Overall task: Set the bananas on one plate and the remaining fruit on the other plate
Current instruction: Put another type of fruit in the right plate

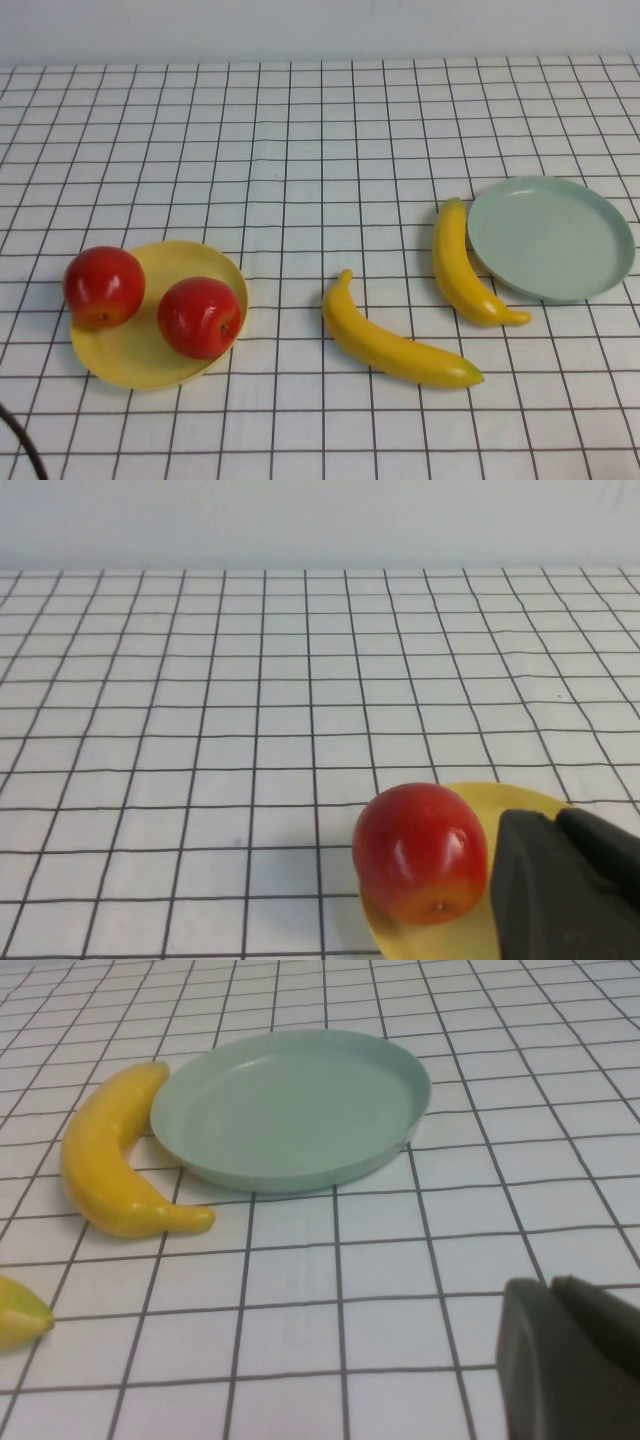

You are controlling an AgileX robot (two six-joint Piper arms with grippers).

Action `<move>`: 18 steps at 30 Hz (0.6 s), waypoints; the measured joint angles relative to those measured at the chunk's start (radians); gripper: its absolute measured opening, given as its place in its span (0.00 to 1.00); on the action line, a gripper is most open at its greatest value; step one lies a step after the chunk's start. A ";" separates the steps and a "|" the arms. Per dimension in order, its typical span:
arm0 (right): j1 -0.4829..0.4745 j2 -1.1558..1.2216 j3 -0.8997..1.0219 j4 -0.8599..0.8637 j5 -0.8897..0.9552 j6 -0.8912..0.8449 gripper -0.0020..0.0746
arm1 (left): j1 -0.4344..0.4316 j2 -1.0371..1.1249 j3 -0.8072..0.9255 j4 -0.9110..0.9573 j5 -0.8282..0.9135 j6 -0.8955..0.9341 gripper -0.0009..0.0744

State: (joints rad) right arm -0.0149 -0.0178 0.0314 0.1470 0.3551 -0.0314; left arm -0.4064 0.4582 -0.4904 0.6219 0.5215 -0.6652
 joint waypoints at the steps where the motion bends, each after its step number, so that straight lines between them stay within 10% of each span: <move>1: 0.000 0.000 0.000 0.000 0.000 0.000 0.01 | 0.000 -0.031 0.021 0.021 0.000 -0.010 0.01; 8: 0.000 0.000 0.000 0.000 0.000 0.000 0.01 | 0.069 -0.293 0.195 -0.024 0.017 -0.019 0.01; 18: 0.000 0.000 0.000 0.003 0.000 0.000 0.01 | 0.360 -0.470 0.388 -0.417 -0.095 0.454 0.01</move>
State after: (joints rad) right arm -0.0149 -0.0178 0.0314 0.1496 0.3551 -0.0314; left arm -0.0468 -0.0122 -0.1021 0.2051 0.4262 -0.2117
